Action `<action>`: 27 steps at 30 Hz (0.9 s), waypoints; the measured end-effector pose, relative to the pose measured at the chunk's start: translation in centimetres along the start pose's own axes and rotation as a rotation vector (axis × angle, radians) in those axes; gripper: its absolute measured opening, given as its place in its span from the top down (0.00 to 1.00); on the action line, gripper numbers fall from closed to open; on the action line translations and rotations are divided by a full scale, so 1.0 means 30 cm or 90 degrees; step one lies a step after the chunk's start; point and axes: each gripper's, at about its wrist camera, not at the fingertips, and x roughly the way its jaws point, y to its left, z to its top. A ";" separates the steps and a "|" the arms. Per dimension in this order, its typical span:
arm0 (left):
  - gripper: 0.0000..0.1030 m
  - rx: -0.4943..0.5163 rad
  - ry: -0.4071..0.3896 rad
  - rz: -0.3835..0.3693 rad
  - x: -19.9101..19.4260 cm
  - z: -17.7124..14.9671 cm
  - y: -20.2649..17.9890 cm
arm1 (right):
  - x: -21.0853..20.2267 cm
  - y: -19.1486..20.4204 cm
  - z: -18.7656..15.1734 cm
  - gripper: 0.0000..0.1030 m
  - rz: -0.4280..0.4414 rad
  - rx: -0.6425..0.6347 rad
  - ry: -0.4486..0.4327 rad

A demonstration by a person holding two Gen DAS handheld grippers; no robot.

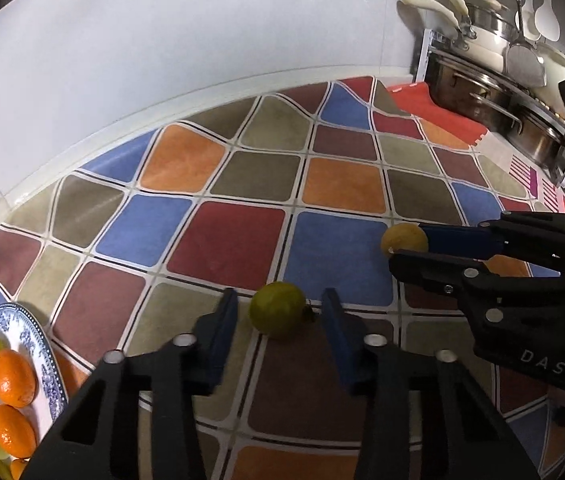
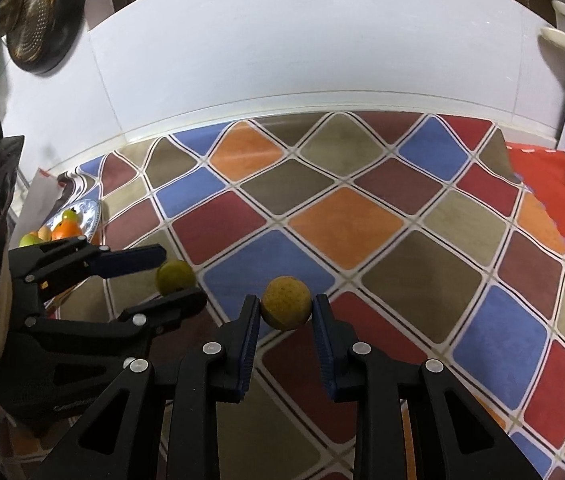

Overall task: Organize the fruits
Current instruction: 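Grasp a green citrus with the left tool while the right tool grasps the brown fruit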

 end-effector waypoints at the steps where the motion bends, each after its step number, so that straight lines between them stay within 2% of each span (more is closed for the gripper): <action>1: 0.67 0.000 0.000 -0.001 0.000 -0.001 -0.002 | -0.002 -0.003 -0.001 0.73 -0.001 0.001 -0.001; 12: 0.68 -0.030 -0.019 0.002 -0.064 -0.008 0.010 | -0.029 0.020 -0.006 0.73 0.008 -0.004 -0.009; 27: 0.68 -0.069 -0.069 0.024 -0.251 -0.047 0.010 | -0.148 0.099 -0.003 0.73 0.026 -0.033 -0.043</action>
